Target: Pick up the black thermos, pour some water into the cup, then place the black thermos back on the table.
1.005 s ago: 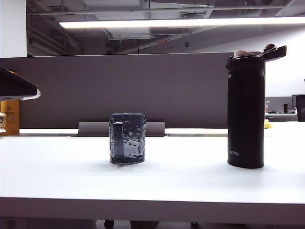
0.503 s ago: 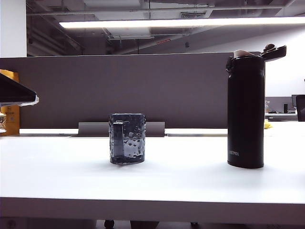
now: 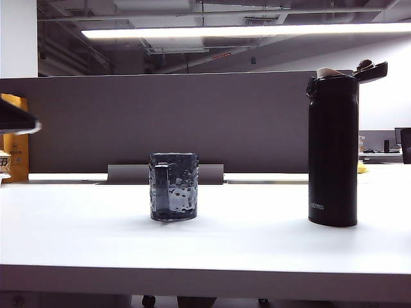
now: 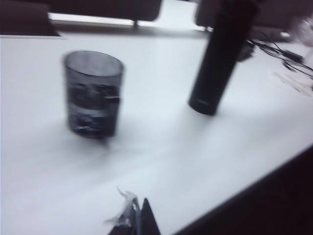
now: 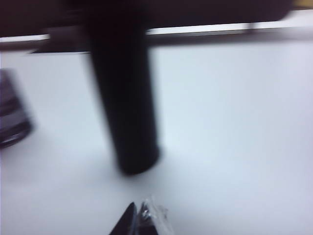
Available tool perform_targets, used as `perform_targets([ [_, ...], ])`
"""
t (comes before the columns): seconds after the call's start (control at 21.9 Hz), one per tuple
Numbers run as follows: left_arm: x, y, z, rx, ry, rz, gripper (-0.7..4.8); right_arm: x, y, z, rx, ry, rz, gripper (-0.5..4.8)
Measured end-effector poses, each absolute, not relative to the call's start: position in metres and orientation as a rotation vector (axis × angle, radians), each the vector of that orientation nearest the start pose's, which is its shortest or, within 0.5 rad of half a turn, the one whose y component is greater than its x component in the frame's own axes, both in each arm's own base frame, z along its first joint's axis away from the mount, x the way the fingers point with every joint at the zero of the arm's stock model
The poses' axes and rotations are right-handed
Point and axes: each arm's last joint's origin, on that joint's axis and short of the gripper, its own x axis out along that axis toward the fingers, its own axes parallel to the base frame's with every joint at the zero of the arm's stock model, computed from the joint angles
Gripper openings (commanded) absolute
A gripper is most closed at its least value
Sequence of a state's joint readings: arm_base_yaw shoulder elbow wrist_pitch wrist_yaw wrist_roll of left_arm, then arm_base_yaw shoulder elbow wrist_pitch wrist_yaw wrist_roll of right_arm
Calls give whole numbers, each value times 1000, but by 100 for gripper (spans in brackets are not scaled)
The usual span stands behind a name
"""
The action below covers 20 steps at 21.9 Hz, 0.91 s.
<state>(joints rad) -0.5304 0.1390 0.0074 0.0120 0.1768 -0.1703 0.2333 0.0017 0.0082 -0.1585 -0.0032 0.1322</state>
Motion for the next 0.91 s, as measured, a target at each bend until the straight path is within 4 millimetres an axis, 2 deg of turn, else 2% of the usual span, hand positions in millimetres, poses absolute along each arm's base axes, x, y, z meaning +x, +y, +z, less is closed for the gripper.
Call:
perform_targets([
  [0.14,92,-46,157,-155,160,-622,-5,96,10,151,124,159,99,13],
  [0.37,97,-21,163,-170,64,-393,-5,96,-4,151,135,148,-57,13],
  [0.64,97,-6,167,-168,-1,-231,-5,96,-5,151,136,148,-71,13],
  [0.91,97,-5,167,-168,-4,-210,-5,96,-4,151,135,150,-52,13],
])
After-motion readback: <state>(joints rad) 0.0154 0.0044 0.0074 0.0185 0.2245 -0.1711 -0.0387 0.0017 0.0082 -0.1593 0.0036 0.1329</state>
